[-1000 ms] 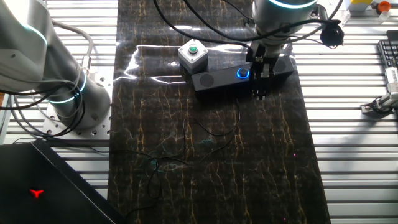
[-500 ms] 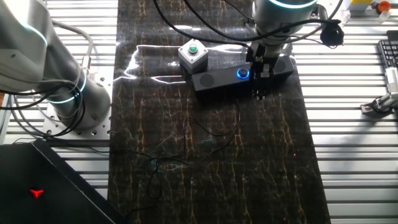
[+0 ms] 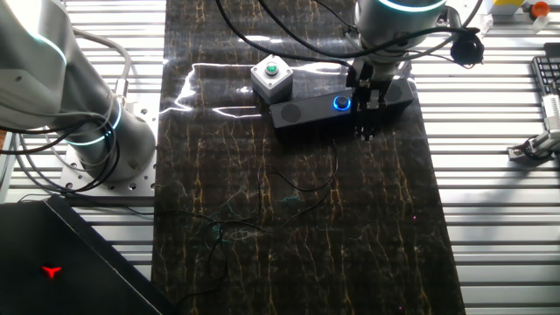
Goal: Turn the knob to decrease the volume of the speaker
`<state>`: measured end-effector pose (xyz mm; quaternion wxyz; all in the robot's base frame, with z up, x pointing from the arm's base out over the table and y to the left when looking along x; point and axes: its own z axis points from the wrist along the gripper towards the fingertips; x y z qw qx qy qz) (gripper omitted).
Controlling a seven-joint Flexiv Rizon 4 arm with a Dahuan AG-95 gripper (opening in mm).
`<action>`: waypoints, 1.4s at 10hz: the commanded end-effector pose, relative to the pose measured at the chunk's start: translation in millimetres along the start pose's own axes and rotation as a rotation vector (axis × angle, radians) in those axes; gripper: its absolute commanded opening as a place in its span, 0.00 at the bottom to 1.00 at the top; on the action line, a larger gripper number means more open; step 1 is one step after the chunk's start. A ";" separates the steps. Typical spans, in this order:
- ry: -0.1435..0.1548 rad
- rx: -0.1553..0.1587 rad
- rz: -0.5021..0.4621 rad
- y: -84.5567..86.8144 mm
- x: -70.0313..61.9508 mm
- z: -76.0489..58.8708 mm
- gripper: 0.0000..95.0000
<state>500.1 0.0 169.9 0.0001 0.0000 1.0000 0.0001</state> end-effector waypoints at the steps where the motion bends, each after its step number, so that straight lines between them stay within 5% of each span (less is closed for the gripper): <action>1: 0.000 0.000 0.000 0.0 0.1 -0.1 1.00; 2: -0.014 -0.087 -0.134 0.0 0.1 -0.1 0.00; 10: -0.013 -0.065 -0.214 0.1 0.5 0.1 0.00; 14: 0.004 -0.051 -0.457 6.4 2.1 3.6 0.00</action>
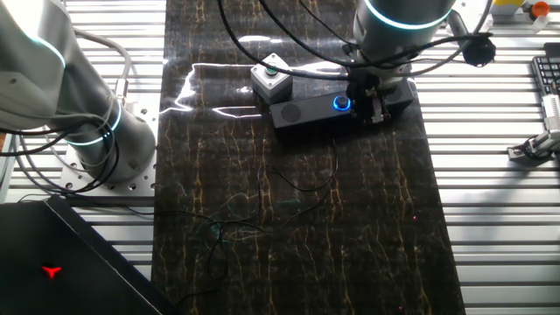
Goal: Turn the knob to decrease the volume of the speaker
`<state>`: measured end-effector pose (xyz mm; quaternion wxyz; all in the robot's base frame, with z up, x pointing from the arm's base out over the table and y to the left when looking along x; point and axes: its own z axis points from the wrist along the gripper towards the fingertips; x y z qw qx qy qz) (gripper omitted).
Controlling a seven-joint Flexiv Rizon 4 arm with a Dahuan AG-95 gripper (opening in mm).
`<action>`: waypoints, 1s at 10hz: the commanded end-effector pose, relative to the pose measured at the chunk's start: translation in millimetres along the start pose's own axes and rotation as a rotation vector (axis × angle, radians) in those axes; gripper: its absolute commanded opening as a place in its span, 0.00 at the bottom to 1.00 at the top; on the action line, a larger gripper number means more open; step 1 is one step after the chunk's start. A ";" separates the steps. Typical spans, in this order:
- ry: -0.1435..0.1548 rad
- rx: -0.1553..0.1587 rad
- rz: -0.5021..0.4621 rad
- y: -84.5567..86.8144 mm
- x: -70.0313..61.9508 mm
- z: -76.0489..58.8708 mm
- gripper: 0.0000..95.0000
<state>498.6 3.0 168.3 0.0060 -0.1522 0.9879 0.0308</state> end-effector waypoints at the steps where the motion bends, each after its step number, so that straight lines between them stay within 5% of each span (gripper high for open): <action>1: 0.044 0.003 -0.246 9.8 -1.6 5.9 0.00; 3: 0.068 -0.015 -0.466 21.1 -12.0 12.6 0.00; 7: 0.069 -0.024 -0.596 33.7 -25.5 32.9 0.00; 10: 0.079 0.002 -0.632 37.2 -29.3 38.0 0.00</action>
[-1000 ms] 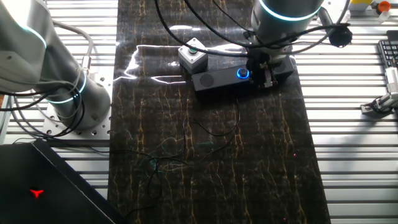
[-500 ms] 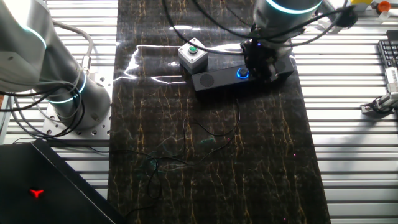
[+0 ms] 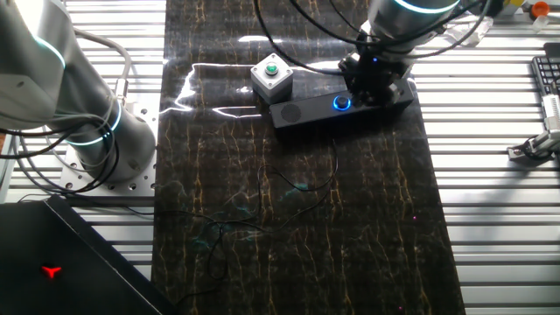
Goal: Turn the knob to decrease the volume of the speaker
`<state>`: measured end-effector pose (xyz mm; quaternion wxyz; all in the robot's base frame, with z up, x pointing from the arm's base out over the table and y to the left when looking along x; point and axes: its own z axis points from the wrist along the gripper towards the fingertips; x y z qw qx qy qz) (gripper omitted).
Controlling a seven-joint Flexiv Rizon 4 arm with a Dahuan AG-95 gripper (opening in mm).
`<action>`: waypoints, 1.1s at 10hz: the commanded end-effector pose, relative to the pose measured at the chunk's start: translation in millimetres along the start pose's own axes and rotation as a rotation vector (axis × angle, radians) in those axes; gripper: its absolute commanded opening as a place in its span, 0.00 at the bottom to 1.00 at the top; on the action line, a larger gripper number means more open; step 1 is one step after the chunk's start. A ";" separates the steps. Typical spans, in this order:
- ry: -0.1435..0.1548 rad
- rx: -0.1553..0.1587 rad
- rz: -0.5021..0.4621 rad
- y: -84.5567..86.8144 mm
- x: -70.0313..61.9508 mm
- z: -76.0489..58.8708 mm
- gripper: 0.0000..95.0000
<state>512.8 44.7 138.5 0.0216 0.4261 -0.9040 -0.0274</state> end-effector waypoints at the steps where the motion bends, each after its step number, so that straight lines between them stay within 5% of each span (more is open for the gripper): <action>1: 0.010 0.013 -0.052 0.7 -5.5 5.2 0.00; 6: -0.009 0.022 0.044 0.7 -5.5 5.2 0.00; 11: 0.007 0.026 -0.027 0.7 -5.5 5.2 0.00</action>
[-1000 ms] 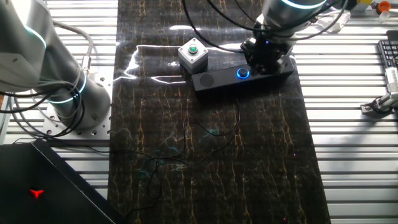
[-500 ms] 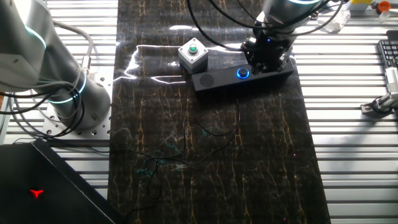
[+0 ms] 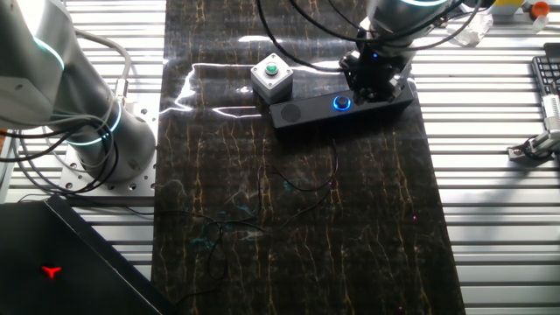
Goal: Turn the knob to decrease the volume of the speaker
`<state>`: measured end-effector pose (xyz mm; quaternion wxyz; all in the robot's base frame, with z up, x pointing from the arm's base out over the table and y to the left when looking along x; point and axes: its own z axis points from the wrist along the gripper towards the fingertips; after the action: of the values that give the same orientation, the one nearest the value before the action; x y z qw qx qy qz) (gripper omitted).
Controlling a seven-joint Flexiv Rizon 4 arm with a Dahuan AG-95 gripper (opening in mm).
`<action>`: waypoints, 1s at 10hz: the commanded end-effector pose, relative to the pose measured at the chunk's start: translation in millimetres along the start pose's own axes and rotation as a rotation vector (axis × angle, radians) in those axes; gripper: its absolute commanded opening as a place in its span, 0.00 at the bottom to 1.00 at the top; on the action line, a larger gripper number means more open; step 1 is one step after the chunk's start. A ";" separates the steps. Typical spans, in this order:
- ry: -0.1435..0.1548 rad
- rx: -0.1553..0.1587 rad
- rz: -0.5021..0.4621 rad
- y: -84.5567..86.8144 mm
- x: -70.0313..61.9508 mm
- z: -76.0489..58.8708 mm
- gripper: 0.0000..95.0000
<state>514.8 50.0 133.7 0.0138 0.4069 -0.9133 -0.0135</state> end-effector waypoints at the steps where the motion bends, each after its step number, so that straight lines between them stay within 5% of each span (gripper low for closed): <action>1: 0.012 -0.004 -0.074 -0.8 -0.1 0.4 0.00; 4: 0.013 -0.003 -0.090 -0.8 -0.1 0.4 0.00; 7: 0.025 0.011 -0.097 21.4 -10.0 2.7 0.00; 10: 0.026 0.011 -0.209 30.7 -9.9 10.3 0.00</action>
<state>498.2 77.4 125.9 0.0198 0.4769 -0.8787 -0.0011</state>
